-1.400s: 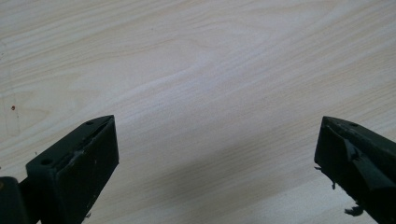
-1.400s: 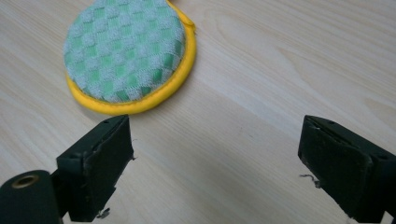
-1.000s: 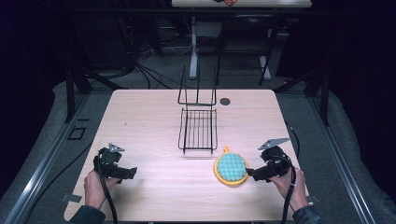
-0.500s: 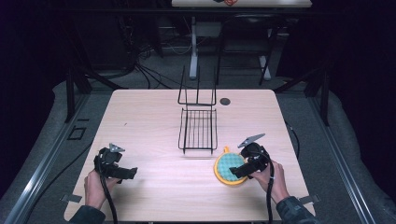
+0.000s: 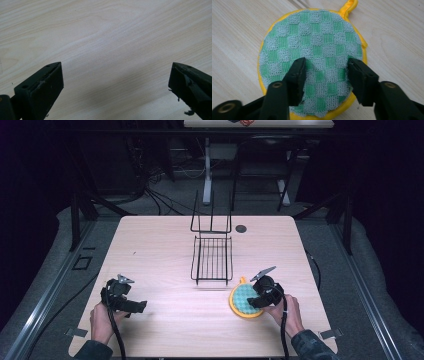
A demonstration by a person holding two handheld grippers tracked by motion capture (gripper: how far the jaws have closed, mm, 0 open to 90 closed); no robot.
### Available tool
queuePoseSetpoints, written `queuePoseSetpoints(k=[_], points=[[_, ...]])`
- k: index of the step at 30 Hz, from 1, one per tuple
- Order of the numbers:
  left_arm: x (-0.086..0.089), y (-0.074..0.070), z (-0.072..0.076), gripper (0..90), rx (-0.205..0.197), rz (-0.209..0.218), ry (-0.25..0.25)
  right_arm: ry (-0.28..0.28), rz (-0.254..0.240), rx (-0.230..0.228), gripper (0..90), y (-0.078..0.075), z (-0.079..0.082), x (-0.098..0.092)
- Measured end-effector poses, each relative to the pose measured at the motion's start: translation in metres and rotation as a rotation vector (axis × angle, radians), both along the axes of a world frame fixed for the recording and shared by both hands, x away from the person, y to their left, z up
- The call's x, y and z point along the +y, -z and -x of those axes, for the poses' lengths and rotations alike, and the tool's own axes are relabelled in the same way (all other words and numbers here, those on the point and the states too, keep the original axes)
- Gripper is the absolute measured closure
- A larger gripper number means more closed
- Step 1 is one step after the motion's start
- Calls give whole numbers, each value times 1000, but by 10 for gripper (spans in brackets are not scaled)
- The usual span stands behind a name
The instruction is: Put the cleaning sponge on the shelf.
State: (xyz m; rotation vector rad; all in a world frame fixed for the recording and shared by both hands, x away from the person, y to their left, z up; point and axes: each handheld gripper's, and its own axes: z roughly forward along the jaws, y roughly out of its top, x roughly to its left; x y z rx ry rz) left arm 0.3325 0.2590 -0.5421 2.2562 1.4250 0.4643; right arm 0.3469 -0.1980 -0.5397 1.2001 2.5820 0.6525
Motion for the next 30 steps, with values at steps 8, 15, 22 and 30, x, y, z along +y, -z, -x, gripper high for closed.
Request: queuePoseSetpoints(k=[8, 15, 22, 30], points=[[0, 0, 1, 0, 8, -3, 3, 14, -5, -14, 773, 1, 4, -1], [0, 0, 0, 0, 2, 6, -4, 28, -30, -21, 888, 1, 4, -5], [2, -2, 0, 0, -13, 19, 3, 32, -74, -33, 894, -7, 6, -9], [2, -2, 0, 0, -21, 21, 5, 44, -117, -76, 893, -25, 11, -16]])
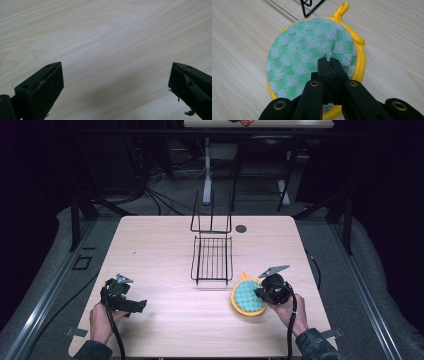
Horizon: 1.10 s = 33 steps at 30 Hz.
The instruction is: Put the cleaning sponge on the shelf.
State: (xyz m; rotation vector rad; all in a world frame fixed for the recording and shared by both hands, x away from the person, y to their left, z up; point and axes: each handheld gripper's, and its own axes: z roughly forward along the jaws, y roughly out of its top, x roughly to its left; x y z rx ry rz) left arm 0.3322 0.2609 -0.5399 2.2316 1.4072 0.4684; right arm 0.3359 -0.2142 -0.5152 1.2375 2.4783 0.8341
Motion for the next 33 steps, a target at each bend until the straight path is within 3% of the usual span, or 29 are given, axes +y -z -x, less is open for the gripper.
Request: queuePoseSetpoints(k=[9, 17, 33], points=[[1, -1, 0, 0, -5, -3, 1, 0, -18, -23, 892, -13, 3, -5], [0, -2, 0, 0, -10, -41, 7, -11, -19, -37, 892, -22, 4, -4], [-1, -2, 0, 0, -14, -22, 2, -38, -41, -64, 891, -42, 1, -1]])
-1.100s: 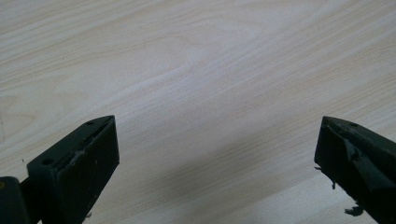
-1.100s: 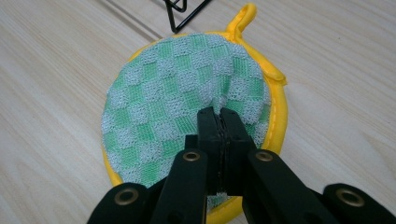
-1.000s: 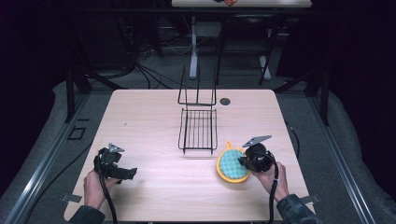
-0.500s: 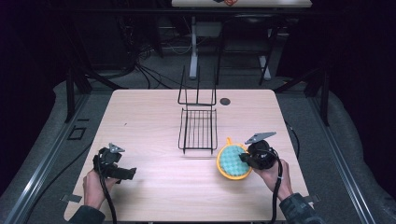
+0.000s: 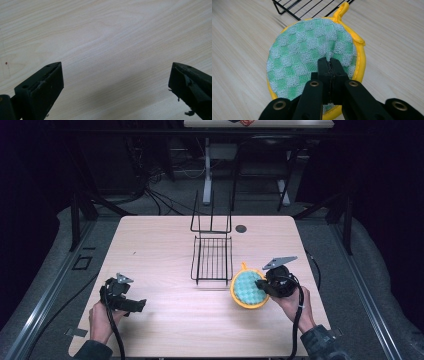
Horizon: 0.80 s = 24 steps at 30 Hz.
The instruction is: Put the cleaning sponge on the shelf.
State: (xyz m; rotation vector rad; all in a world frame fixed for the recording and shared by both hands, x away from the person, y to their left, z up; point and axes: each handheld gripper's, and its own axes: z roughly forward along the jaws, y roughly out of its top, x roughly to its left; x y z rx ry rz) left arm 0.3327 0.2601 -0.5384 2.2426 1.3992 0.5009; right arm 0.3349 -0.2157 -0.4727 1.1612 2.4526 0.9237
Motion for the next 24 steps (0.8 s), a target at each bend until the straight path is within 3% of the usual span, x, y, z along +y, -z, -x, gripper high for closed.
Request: queuePoseSetpoints(k=[24], points=[[1, 0, 0, 0, -2, 7, 2, -26, -50, -44, 891, -21, -14, 20]])
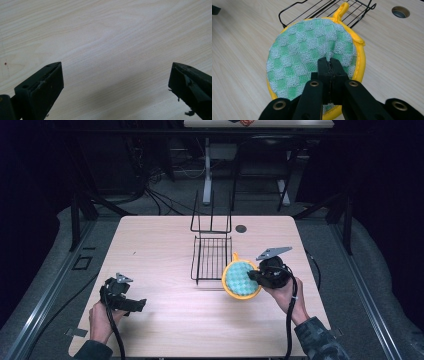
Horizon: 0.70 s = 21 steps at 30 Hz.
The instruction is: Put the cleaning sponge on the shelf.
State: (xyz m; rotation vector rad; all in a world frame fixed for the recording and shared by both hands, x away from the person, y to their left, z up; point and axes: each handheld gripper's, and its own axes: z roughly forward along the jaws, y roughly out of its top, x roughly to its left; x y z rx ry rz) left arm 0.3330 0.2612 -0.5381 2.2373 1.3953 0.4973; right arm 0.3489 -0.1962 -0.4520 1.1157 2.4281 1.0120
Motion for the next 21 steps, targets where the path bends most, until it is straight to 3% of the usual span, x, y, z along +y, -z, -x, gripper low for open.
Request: queuePoseSetpoints(k=[9, 21], points=[[1, 0, 0, 0, -4, 0, -1, -18, -12, -10, 890, -4, -10, 14], [1, 1, 0, 0, -6, 15, 9, -34, 7, -12, 889, -12, -22, 25]])
